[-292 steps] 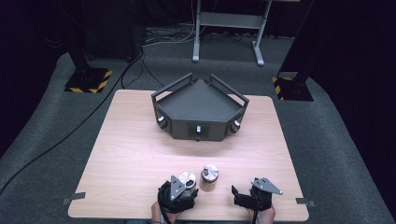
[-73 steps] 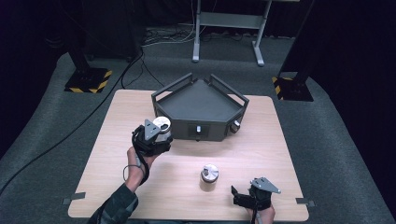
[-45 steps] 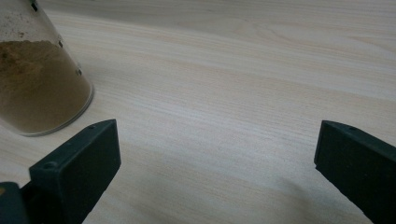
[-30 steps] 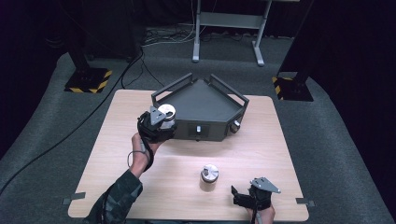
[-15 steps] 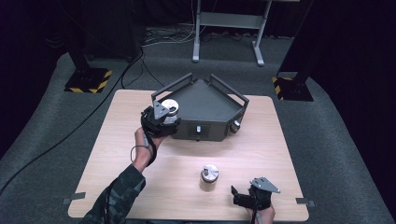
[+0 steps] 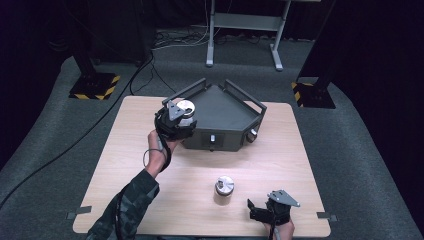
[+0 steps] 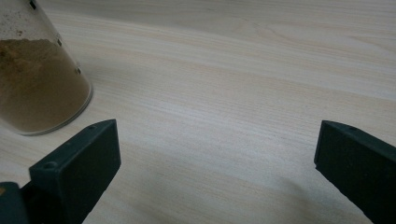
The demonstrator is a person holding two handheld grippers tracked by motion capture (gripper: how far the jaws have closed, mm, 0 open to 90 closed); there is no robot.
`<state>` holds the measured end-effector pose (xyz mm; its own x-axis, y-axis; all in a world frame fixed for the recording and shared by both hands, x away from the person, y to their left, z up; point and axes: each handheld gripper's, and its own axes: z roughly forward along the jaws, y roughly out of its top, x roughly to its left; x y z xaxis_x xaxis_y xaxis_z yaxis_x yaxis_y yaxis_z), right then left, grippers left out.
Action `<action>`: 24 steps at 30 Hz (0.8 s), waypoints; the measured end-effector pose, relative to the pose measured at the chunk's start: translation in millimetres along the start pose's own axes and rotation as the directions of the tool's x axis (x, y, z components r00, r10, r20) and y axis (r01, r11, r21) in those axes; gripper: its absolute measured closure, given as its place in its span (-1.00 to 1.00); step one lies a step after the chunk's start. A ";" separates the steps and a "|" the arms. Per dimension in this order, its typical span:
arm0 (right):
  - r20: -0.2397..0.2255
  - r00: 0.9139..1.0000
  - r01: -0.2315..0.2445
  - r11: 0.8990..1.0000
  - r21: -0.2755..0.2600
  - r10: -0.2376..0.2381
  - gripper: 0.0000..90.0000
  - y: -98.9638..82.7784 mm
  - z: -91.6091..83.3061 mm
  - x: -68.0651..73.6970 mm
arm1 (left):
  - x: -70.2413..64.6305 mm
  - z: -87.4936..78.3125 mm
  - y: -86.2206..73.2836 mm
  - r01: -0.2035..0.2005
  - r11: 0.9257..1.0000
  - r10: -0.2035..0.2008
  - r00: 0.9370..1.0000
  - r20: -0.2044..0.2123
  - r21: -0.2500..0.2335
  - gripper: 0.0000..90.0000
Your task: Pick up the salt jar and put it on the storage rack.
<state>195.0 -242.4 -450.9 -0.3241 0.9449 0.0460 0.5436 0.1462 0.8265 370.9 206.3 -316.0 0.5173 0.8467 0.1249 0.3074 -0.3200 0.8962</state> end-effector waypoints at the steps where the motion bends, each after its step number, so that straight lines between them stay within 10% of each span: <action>1: 0.000 1.000 0.000 1.000 0.001 0.000 -1.00 0.1 0.0 -0.1 | 0.3 1.2 1.0 0.000 1.000 0.000 1.000 -0.001 0.000 -0.30; 24: -0.001 1.000 0.001 1.000 0.003 -0.001 -1.00 0.5 0.2 -0.3 | 8.5 31.5 7.5 0.040 0.999 -0.040 0.999 0.002 0.004 -0.30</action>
<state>195.5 -242.5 -450.6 -0.3256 0.9444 0.0456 0.5453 0.1482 0.8251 402.9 197.7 -321.6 0.5059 0.8581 0.0880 0.3307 -0.2872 0.8990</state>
